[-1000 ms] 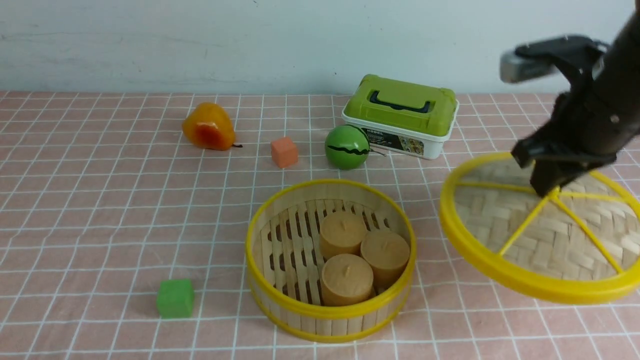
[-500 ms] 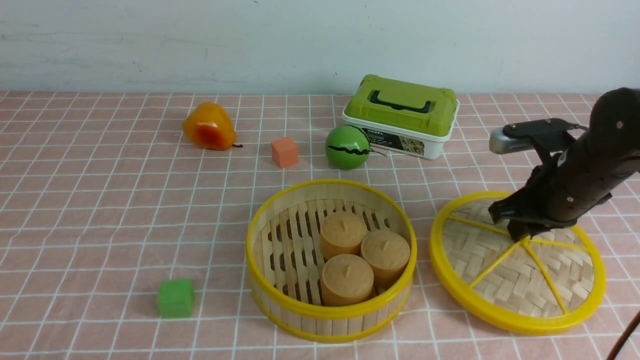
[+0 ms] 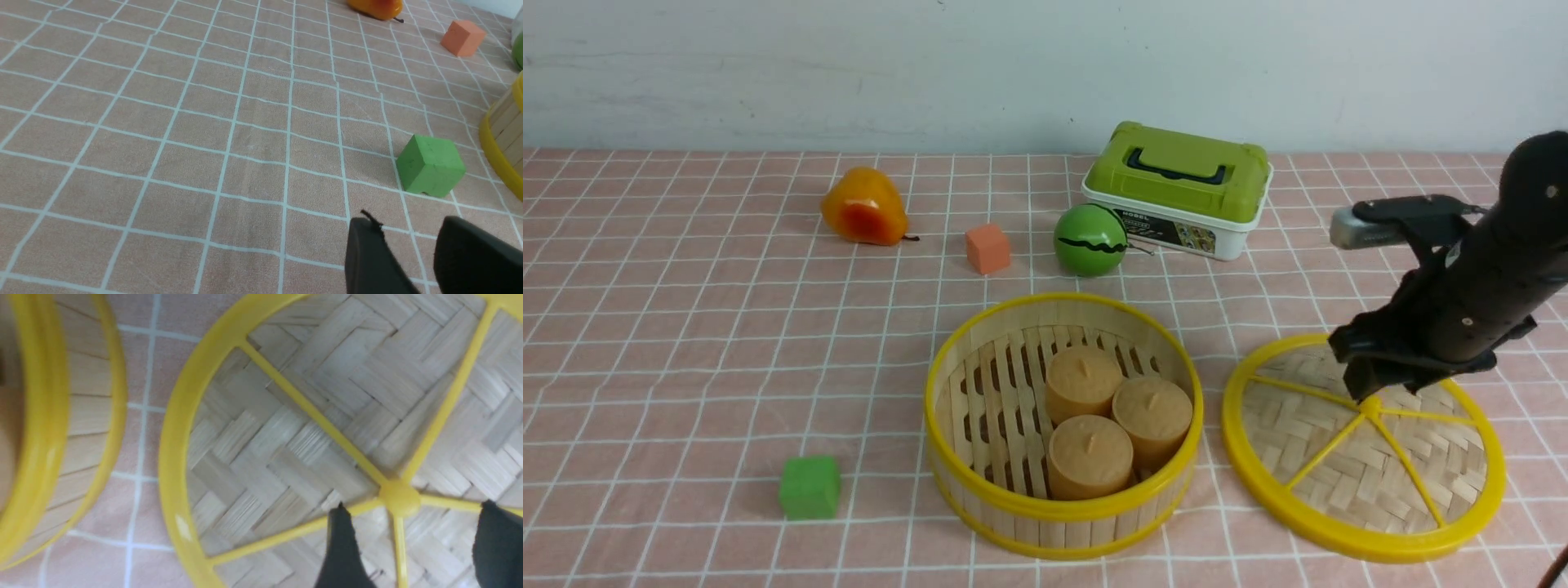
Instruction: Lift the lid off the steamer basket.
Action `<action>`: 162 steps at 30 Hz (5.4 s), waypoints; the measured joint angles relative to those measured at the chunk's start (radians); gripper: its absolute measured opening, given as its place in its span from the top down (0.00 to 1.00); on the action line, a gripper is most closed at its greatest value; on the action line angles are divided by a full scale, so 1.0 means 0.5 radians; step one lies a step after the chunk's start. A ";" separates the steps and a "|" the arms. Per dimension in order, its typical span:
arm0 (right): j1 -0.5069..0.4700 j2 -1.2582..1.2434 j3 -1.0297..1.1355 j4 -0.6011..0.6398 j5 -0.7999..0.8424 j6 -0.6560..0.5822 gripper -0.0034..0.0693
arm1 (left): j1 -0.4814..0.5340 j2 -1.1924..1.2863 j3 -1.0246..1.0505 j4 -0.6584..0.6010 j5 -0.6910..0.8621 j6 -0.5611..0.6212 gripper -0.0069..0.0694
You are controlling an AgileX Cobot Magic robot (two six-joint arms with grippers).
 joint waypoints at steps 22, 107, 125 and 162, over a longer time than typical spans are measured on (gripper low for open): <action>0.000 -1.899 0.978 0.446 -0.345 -0.428 0.98 | 0.000 0.000 0.000 0.000 0.000 0.000 0.60; -0.253 -3.415 2.538 -0.548 -0.869 0.709 0.99 | 0.000 0.000 0.000 0.001 0.000 0.000 0.60; -0.253 -3.415 2.537 -0.548 -0.863 0.703 0.96 | 0.000 0.000 0.000 0.000 0.000 0.000 0.60; -0.253 -3.415 2.537 -0.546 -0.861 0.703 0.90 | 0.000 0.000 0.000 0.000 0.000 0.000 0.60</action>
